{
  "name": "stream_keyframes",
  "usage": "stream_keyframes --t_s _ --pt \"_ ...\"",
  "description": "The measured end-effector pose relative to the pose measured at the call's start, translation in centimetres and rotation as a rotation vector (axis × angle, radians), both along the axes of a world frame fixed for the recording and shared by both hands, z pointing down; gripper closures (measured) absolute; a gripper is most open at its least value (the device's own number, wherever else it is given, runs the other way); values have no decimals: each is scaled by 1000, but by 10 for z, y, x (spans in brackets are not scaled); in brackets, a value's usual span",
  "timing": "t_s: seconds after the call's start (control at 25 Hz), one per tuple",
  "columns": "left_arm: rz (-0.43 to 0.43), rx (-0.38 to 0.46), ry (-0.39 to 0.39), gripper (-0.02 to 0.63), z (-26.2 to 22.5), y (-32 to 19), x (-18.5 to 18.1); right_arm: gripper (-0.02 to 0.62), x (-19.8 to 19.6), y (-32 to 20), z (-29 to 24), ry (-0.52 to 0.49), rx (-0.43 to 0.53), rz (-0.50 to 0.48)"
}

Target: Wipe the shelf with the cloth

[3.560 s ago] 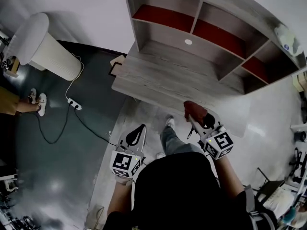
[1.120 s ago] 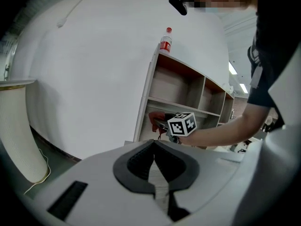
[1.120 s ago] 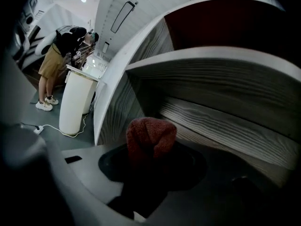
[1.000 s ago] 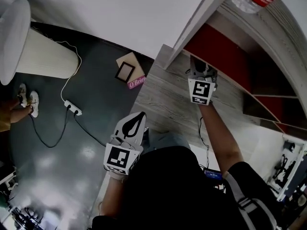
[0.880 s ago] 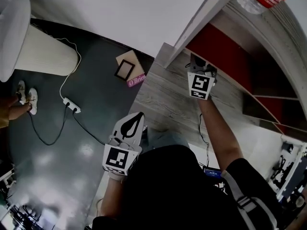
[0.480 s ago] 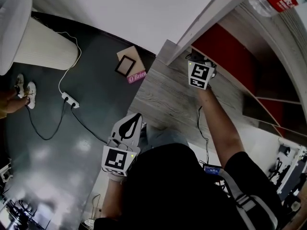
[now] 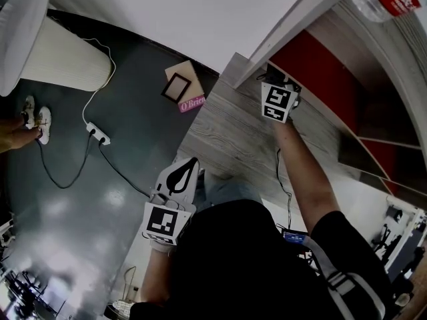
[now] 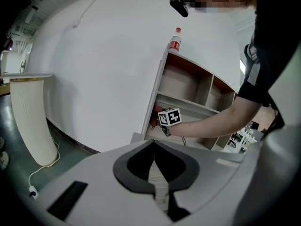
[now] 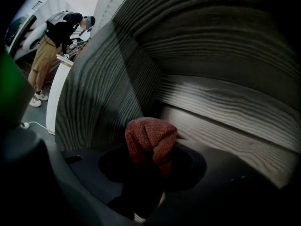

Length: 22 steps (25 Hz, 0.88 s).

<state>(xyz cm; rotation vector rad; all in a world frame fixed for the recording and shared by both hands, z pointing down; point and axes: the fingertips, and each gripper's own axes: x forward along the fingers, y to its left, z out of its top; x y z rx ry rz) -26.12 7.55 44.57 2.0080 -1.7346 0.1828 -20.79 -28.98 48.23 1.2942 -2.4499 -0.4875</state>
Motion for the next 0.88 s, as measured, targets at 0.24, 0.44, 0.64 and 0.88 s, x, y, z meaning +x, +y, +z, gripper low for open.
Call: stream_keyframes --t_s 0.24,0.44,0.64,0.88 --pt "-22 -12 -2 598 2 4 1 449 -2 -1 34 32 -73 -4" --pt "-83 -16 30 598 1 9 -2 449 -6 -1 45 57 -64 -9" --pt "-92 -23 31 598 5 13 -2 451 -4 0 77 94 -173 2" --pt "-111 -32 34 598 7 19 -4 449 -1 9 127 178 -354 17"
